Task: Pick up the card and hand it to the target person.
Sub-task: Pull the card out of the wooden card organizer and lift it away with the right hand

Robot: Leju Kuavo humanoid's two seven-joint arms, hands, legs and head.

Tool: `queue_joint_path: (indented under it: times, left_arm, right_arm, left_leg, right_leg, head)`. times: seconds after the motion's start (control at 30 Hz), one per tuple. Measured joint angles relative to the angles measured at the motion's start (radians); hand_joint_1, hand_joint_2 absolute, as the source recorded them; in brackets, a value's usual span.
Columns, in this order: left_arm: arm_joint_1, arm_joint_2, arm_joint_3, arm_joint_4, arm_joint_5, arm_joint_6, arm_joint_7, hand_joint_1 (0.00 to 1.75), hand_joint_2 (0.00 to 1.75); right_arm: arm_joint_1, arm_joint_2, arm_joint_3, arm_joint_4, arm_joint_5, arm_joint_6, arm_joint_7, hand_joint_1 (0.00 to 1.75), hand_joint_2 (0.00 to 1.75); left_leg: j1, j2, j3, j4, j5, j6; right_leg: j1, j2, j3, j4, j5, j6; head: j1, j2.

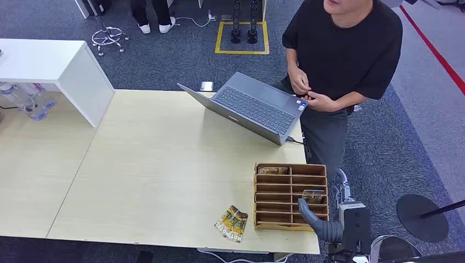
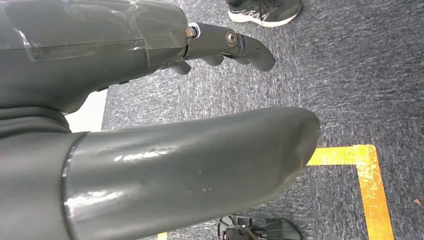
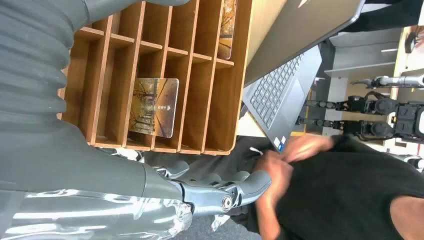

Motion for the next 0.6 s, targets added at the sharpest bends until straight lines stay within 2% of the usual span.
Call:
queue_joint_path:
  times: [0.33,0.6]
  left_arm:
    - [0.000,0.000,0.000,0.000,0.000,0.000,0.003,0.00,0.00]
    - [0.000,0.000,0.000,0.000,0.000,0.002,-0.004,0.00,0.00]
  right_arm:
    - [0.009,0.031,-0.019,0.010,0.098,0.000,0.017,0.00,1.75]
    - [0.011,0.064,-0.041,0.016,0.120,0.000,0.017,0.00,1.75]
  left_leg:
    - [0.000,0.000,0.000,0.000,0.000,0.000]
    - [0.000,0.000,0.000,0.000,0.000,0.000]
  right_leg:
    - [0.000,0.000,0.000,0.000,0.000,0.000]
    - [0.000,0.000,0.000,0.000,0.000,0.000]
  head:
    - [0.000,0.000]
    - [0.000,0.000]
